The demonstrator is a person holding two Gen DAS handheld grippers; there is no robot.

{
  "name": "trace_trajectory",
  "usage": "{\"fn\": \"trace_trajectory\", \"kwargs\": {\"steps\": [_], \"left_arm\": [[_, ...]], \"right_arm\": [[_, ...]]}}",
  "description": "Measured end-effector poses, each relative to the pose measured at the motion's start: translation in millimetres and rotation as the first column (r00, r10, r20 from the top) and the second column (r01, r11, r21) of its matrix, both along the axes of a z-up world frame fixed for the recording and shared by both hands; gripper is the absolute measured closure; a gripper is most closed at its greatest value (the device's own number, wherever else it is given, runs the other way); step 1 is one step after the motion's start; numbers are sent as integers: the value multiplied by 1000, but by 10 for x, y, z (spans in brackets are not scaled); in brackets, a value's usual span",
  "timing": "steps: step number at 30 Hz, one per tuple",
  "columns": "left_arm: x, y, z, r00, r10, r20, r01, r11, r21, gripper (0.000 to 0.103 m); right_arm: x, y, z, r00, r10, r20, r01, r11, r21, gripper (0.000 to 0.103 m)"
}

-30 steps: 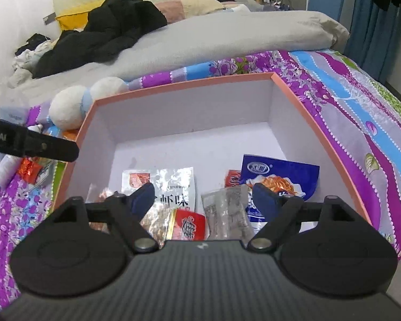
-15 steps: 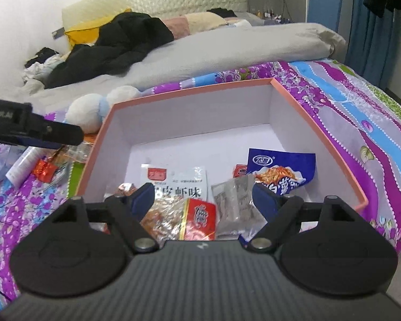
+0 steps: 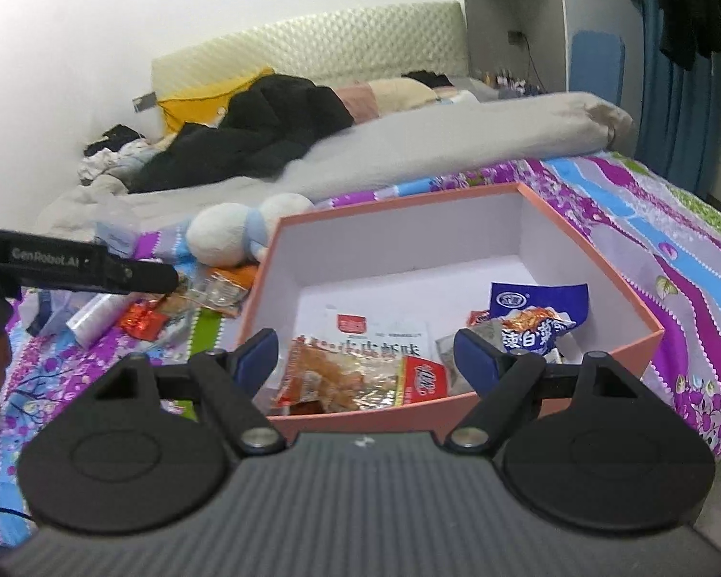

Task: Organize snacks
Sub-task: 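Withdraw both tools from the box back toward the snack pile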

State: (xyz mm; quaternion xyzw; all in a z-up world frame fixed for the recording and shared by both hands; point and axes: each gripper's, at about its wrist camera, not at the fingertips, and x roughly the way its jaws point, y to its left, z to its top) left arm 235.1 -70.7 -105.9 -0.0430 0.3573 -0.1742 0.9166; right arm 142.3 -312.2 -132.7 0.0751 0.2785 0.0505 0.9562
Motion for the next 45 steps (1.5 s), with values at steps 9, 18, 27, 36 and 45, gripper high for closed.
{"fn": "trace_trajectory", "kwargs": {"steps": [9, 18, 27, 36, 45], "left_arm": [[-681, 406, -23, 998, 66, 16, -66, 998, -8, 32], [-1268, 716, -96, 988, 149, 41, -150, 988, 25, 32], [-1586, 986, -278, 977, 210, 30, -211, 977, 31, 32], [-1571, 1317, -411, 959, 284, 11, -284, 959, 17, 32], [-1339, 1546, -655, 940, 341, -21, -341, 940, 18, 32]], "right_arm": [[-336, 322, 74, 997, 74, 25, -74, 997, 1, 21], [-624, 666, 16, 988, 153, 28, -152, 988, -24, 21], [-831, 922, -190, 974, 226, -16, -226, 974, -22, 21], [-772, 1185, -263, 960, 279, -14, -279, 960, -34, 21], [-502, 1435, -411, 935, 351, -45, -352, 936, -23, 21]]}}
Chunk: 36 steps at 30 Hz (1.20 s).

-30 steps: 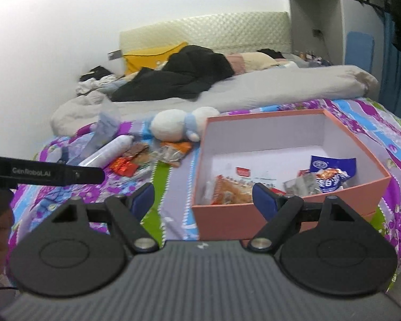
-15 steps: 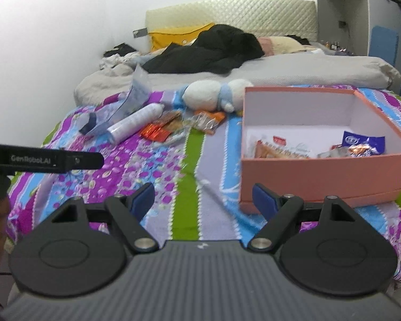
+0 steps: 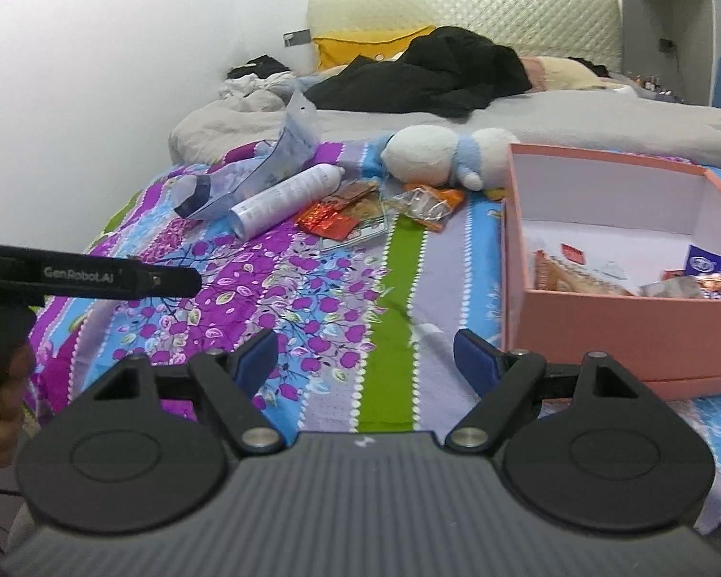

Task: Organize snacks
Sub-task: 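Withdraw both tools from the box back toward the snack pile, then grasp the red foil candy with the left tool while the right tool grasps the green-labelled snack bag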

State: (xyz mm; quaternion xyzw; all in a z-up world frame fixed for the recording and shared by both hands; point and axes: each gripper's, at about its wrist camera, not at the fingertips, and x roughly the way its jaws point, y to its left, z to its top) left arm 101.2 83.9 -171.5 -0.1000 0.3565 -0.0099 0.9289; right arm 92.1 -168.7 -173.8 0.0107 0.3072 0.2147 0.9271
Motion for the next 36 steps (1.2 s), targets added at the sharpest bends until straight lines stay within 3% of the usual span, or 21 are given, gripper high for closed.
{"fn": "trace_trajectory", "kwargs": {"steps": [10, 19, 27, 30, 33, 36], "left_arm": [[522, 318, -414, 997, 58, -52, -59, 998, -15, 32], [1411, 588, -831, 996, 44, -73, -49, 996, -70, 32], [2271, 716, -1063, 998, 30, -61, -34, 998, -58, 32], [2476, 760, -1137, 996, 40, -80, -43, 998, -42, 30], [2611, 770, -1175, 994, 53, -94, -54, 998, -10, 25], [2717, 773, -1198, 995, 19, -97, -21, 1000, -19, 25]], "right_arm": [[632, 356, -230, 999, 38, -21, -38, 999, -27, 21], [1469, 575, -554, 998, 1, -56, -1, 1000, -2, 22], [2282, 714, -781, 986, -24, -163, 39, 995, 90, 46], [2484, 760, -867, 978, -26, -206, 50, 992, 112, 47], [2642, 802, -925, 967, -26, -254, 63, 988, 139, 55], [2767, 836, -962, 958, -31, -285, 76, 986, 149, 56]]}}
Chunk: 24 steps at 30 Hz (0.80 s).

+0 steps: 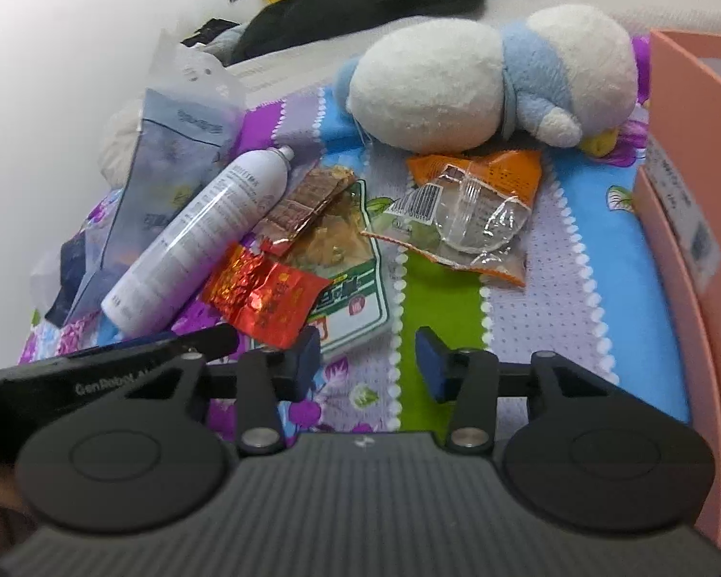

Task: Organize snacks
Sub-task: 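Grasp the red foil candy with the left tool while the right tool grasps the green-labelled snack bag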

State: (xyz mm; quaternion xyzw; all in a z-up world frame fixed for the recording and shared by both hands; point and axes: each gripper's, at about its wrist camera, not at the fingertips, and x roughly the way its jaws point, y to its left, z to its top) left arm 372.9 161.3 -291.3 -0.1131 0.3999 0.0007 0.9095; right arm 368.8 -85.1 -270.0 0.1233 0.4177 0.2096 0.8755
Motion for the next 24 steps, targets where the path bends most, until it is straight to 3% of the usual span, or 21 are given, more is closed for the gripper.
{"fn": "trace_trajectory", "kwargs": {"steps": [6, 9, 11, 15, 20, 24], "left_arm": [[152, -23, -3, 1000, -15, 1, 15, 1000, -16, 26], [212, -51, -10, 1000, -8, -1, 8, 1000, 31, 26], [247, -81, -27, 1000, -27, -3, 27, 999, 36, 26], [289, -155, -72, 1000, -30, 8, 30, 997, 74, 28], [312, -118, -57, 1000, 9, 20, -10, 998, 69, 53], [277, -75, -18, 999, 36, 16, -37, 998, 44, 56]], "right_arm": [[182, 17, -40, 999, -13, -38, 14, 1000, 28, 58], [250, 21, -82, 998, -12, -69, 15, 999, 49, 71], [277, 32, -110, 997, -14, -81, 18, 999, 51, 72], [308, 28, -131, 996, -5, -86, 10, 998, 56, 92], [284, 18, -93, 997, 13, -76, -8, 998, 55, 95], [215, 4, -25, 998, 20, -62, -16, 998, 58, 97]]}}
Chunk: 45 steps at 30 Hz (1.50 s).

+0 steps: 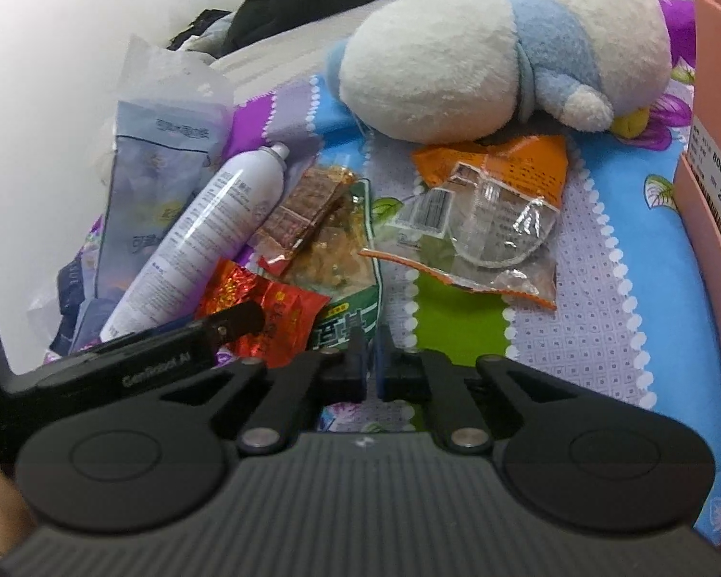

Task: Organize snacks
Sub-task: 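Grasp the red foil candy with the left tool while the right tool grasps the green-labelled snack bag, then lift both held snacks and carry them toward the pink box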

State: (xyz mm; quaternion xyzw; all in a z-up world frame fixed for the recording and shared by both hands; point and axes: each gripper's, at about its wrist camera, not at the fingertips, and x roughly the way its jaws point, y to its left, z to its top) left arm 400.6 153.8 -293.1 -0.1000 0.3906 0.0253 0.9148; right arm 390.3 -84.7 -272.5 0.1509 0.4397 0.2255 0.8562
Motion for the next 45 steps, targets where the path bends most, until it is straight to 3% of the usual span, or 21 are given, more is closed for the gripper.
{"fn": "trace_trajectory", "kwargs": {"steps": [14, 20, 30, 45], "left_arm": [[-680, 55, 162, 998, 55, 16, -53, 994, -93, 56], [-1198, -11, 334, 995, 79, 54, -73, 992, -103, 56], [-2111, -318, 719, 994, 82, 70, -74, 991, -113, 56], [-3037, -494, 535, 998, 63, -13, -64, 983, -175, 56]], "right_arm": [[-423, -178, 98, 999, -15, 33, 16, 1000, -16, 98], [-838, -307, 196, 997, -10, 82, 13, 999, -30, 98], [-1680, -584, 490, 995, -66, 71, 68, 998, -18, 98], [-2846, -1016, 577, 999, -40, 22, 43, 993, -109, 98]]}}
